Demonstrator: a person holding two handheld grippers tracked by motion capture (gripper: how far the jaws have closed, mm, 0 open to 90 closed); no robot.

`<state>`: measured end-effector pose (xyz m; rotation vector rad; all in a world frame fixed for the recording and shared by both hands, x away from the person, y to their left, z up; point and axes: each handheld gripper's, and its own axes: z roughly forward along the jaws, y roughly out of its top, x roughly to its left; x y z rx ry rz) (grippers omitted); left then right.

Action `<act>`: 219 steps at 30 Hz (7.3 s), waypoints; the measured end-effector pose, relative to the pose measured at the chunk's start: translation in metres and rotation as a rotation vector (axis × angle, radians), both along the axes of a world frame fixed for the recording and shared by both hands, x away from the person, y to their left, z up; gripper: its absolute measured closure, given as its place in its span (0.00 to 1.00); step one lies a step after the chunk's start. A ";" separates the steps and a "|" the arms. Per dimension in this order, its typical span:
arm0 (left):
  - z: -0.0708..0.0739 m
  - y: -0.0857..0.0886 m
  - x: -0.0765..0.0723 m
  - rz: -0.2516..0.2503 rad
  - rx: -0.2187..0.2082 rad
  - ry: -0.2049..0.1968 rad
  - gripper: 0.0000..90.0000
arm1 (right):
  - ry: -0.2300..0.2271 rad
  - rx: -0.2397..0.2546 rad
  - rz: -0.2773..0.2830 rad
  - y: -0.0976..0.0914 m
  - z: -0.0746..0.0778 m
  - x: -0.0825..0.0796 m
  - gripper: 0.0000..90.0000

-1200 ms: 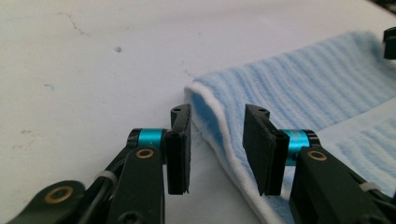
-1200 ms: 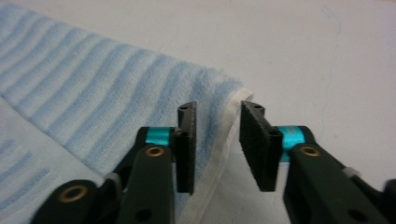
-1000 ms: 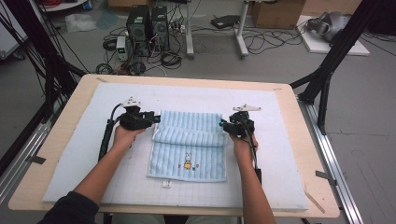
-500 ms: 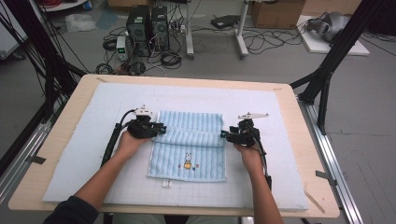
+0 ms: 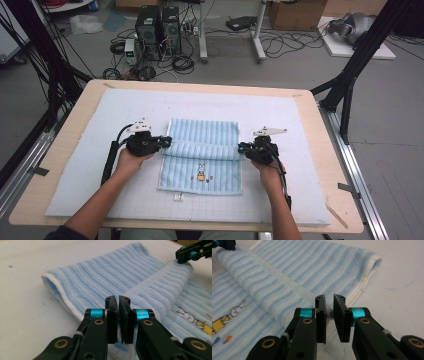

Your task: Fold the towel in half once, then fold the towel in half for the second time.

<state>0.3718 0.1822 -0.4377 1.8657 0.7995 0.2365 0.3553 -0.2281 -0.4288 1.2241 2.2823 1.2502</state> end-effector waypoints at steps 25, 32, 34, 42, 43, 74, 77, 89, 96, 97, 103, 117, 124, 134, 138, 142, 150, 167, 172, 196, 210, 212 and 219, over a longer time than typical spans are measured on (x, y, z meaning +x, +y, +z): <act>0.000 0.011 -0.091 -0.041 -0.061 -0.030 0.95 | -0.053 0.033 0.023 0.000 0.008 -0.090 0.92; -0.004 0.011 -0.106 -0.052 -0.035 -0.014 0.95 | -0.034 0.021 0.035 0.000 0.005 -0.107 0.92; -0.005 0.012 -0.109 -0.059 -0.031 -0.003 0.95 | -0.039 0.006 0.042 0.001 0.006 -0.110 0.92; -0.005 0.021 -0.106 0.003 -0.074 0.045 0.64 | -0.026 0.043 0.014 -0.005 0.006 -0.115 0.71; -0.004 0.023 -0.104 0.019 -0.078 0.041 0.64 | -0.031 0.050 0.010 -0.006 0.007 -0.114 0.72; 0.002 0.018 -0.001 0.166 -0.026 0.076 0.70 | -0.011 -0.022 0.120 0.011 -0.003 -0.057 0.69; -0.001 0.012 0.014 0.194 0.008 0.066 0.71 | -0.017 -0.020 0.119 0.010 -0.002 -0.048 0.69; -0.012 -0.006 0.036 0.165 0.069 0.075 0.97 | -0.018 -0.011 0.121 0.010 -0.001 -0.026 0.69; -0.012 -0.007 0.041 0.222 0.063 0.052 0.98 | -0.019 -0.017 0.120 0.011 -0.002 -0.026 0.68; -0.012 -0.007 0.041 0.232 0.065 0.044 0.98 | -0.019 -0.022 0.119 0.012 -0.003 -0.026 0.68; -0.011 -0.003 0.043 0.264 0.050 0.059 0.74 | -0.047 -0.032 0.053 0.011 -0.002 -0.023 0.68; -0.011 -0.011 0.044 0.206 0.095 0.011 0.85 | 0.005 -0.137 -0.028 0.033 -0.009 0.051 0.83; -0.013 -0.019 0.047 0.231 0.199 0.032 0.86 | 0.015 -0.165 -0.123 0.028 -0.015 0.068 0.86; -0.012 -0.009 0.048 0.273 0.139 0.052 0.75 | 0.006 -0.098 -0.166 0.018 -0.011 0.060 0.77; -0.007 0.004 0.043 0.266 0.073 0.036 0.67 | 0.007 -0.066 -0.153 0.007 -0.005 0.047 0.65; -0.002 0.016 0.032 0.259 0.031 0.010 0.59 | -0.032 -0.014 -0.155 -0.002 0.004 0.030 0.55; 0.007 0.032 0.010 0.206 -0.068 -0.044 0.46 | -0.058 0.004 -0.131 -0.014 0.010 -0.001 0.37; 0.011 0.035 -0.005 0.169 -0.136 -0.067 0.22 | -0.188 -0.053 -0.122 -0.034 0.013 -0.023 0.13; 0.011 0.037 -0.005 0.171 -0.139 -0.063 0.22 | -0.186 -0.073 -0.116 -0.032 0.011 -0.021 0.13; 0.006 0.035 0.000 0.184 -0.114 -0.023 0.22 | -0.168 -0.071 -0.132 -0.037 0.009 -0.024 0.13; 0.023 0.032 0.021 0.182 -0.127 -0.021 0.26 | -0.164 -0.057 -0.113 -0.035 0.008 -0.022 0.13; 0.025 0.029 0.026 0.179 -0.119 -0.027 0.26 | -0.162 -0.054 -0.112 -0.035 0.008 -0.021 0.13; 0.020 0.022 0.043 0.157 -0.070 -0.031 0.30 | -0.160 -0.052 -0.106 -0.033 0.008 -0.021 0.13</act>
